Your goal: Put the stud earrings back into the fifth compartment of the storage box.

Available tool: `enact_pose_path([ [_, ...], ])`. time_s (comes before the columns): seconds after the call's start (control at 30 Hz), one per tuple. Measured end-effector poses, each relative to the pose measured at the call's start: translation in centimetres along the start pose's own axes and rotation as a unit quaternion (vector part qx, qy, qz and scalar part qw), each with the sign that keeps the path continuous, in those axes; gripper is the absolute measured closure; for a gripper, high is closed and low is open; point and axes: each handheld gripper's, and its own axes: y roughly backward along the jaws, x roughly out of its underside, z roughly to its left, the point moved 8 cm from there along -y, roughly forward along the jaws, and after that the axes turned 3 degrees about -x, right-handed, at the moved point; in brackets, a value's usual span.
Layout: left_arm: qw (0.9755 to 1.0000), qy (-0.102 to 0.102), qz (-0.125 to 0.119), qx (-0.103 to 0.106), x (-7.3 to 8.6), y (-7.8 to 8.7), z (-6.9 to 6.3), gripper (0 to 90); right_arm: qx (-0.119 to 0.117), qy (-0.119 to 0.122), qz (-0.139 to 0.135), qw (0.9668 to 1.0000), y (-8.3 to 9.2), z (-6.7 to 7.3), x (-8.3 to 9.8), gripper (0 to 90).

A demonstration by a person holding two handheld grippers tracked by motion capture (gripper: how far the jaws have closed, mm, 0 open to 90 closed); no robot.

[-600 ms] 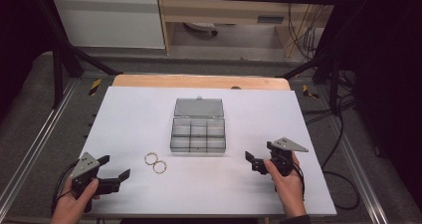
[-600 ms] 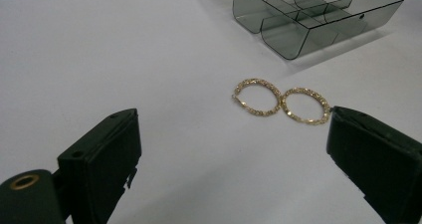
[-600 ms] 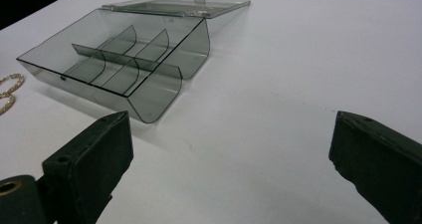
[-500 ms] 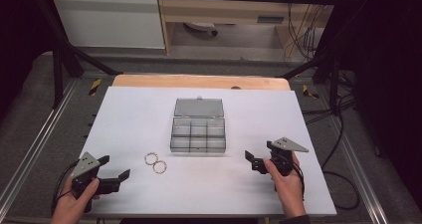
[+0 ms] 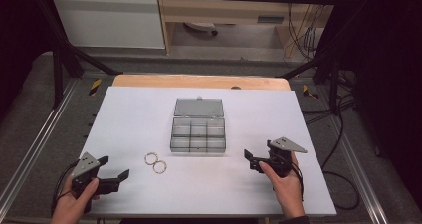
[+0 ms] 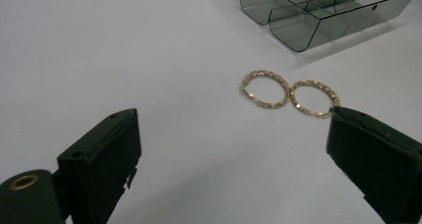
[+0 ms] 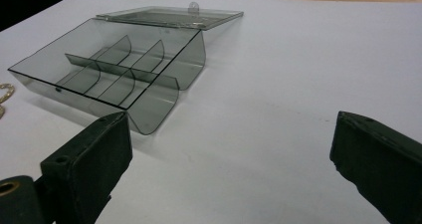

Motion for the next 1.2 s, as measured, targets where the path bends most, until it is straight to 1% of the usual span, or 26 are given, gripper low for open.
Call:
enact_pose_path([
  [0.1,1.0,0.001,0.0,-0.001,0.0,0.0,0.1,7.4,-0.012,0.003,0.002,0.9999,0.0,0.8,-0.2,4.4],
  [0.17,1.0,0.0,0.0,-0.001,0.0,0.0,0.1,7.4,-0.019,0.011,0.004,0.9998,0.0,1.4,-0.3,4.9],
  [0.3,1.0,-0.002,0.001,-0.002,0.0,0.1,0.0,7.4,-0.022,0.014,0.027,0.9993,-0.2,2.5,0.1,5.4],
  [0.37,1.0,-0.001,0.0,-0.002,0.0,0.0,0.0,7.4,-0.032,0.017,0.037,0.9986,-0.4,3.2,0.4,5.9],
  [0.47,1.0,-0.002,0.001,-0.003,0.0,0.0,0.1,7.4,-0.036,0.019,0.047,0.998,-0.3,4.1,0.8,7.1],
  [0.5,1.0,-0.002,0.001,-0.004,0.1,0.0,0.1,7.4,-0.037,0.018,0.055,0.9976,-0.2,4.5,1.0,7.2],
  [0.53,1.0,-0.002,0.001,-0.004,0.1,0.0,0.1,7.4,-0.037,0.018,0.055,0.9976,-0.2,4.5,1.0,7.2],
  [0.6,1.0,-0.003,0.001,-0.003,0.1,0.0,0.1,7.4,-0.047,0.022,0.071,0.9962,-0.2,5.7,1.6,8.8],
  [0.63,1.0,-0.002,0.001,-0.002,0.1,0.0,0.1,7.4,-0.047,0.022,0.071,0.9962,-0.2,5.7,1.6,8.8],
  [0.67,1.0,-0.002,0.0,-0.002,0.0,0.1,0.0,7.4,-0.054,0.031,0.079,0.9949,-0.2,6.5,1.9,11.4],
  [0.8,1.0,-0.005,0.002,-0.003,0.0,0.0,-0.1,7.3,-0.076,0.053,0.099,0.9908,-0.4,8.4,2.7,15.6],
  [0.87,1.0,-0.006,0.004,-0.002,0.1,0.0,-0.1,7.4,-0.081,0.061,0.105,0.9892,-0.7,9.1,2.9,18.1],
  [0.97,1.0,-0.006,0.004,-0.002,0.1,0.0,0.0,7.3,-0.094,0.076,0.121,0.9853,-1.1,10.2,3.4,21.7],
  [1.0,1.0,-0.003,0.004,-0.003,0.2,0.0,0.1,7.4,-0.1,0.082,0.126,0.9835,-1.3,10.7,3.5,21.8],
  [1.07,1.0,-0.001,0.006,-0.006,0.2,0.0,0.3,7.3,-0.108,0.087,0.131,0.9816,-1.5,11.5,3.7,23.8],
  [1.1,1.0,-0.001,0.006,-0.006,0.2,0.0,0.3,7.4,-0.108,0.087,0.131,0.9816,-1.5,11.5,3.7,23.8],
  [1.13,1.0,0.0,0.005,-0.007,0.2,0.0,0.3,7.4,-0.117,0.096,0.133,0.9795,-1.7,12.5,3.9,26.5],
  [1.2,1.0,0.001,0.005,-0.008,0.2,0.0,0.2,7.4,-0.126,0.111,0.136,0.9763,-2.0,13.4,4.1,29.8],
])
